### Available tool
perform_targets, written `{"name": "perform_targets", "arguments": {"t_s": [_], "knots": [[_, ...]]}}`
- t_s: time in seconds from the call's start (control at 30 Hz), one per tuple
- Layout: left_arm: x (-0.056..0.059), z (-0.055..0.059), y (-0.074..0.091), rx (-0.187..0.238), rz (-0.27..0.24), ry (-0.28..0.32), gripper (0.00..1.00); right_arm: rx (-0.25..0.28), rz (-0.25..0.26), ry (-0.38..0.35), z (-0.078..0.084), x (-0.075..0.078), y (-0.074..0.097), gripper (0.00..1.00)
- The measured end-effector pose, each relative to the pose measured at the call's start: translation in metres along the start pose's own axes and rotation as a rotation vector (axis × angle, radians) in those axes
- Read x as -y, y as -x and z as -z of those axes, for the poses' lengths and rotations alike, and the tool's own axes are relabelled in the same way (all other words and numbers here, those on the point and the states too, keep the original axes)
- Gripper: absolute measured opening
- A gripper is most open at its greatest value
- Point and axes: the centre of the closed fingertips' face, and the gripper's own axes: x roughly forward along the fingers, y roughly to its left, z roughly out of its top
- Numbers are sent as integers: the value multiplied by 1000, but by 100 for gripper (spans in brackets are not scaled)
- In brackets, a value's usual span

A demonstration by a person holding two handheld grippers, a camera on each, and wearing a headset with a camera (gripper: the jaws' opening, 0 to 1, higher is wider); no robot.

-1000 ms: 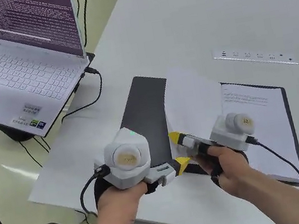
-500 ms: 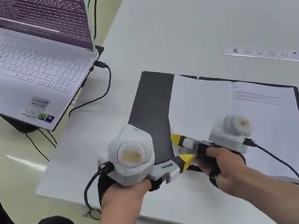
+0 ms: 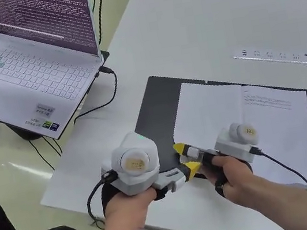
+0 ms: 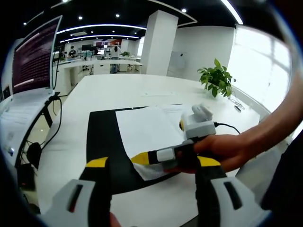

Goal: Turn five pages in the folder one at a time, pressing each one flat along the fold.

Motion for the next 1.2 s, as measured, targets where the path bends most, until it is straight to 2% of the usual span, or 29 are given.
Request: {"name": "perform_targets", "arguments": {"t_s": [0.27, 0.37, 0.57, 0.7, 0.83, 0.97, 1.07, 1.2], "knots": [[6, 1, 0, -11, 30, -12, 69, -18, -58, 18, 6, -13, 10, 28], [9, 1, 0, -16, 46, -25, 68, -20, -72, 62, 9, -21, 20, 35], [9, 4, -1, -28, 60, -28, 64, -26, -88, 94, 10, -21, 42, 33], [8, 6, 0, -41, 65, -52, 61, 2, -79, 113, 5, -15, 60, 35], [8, 7, 0, -53, 87, -91, 57, 7, -63, 137, 4, -7, 76, 37], [5, 9, -3, -62, 101, -89, 51, 28, -37, 150, 2, 0, 93, 39], [9, 9, -4, -67, 138, -76, 39, 59, -17, 160, -3, 5, 105, 41], [5, 10, -11, -75, 136, -82, 37, 47, 12, 193, -6, 10, 119, 43]]}}
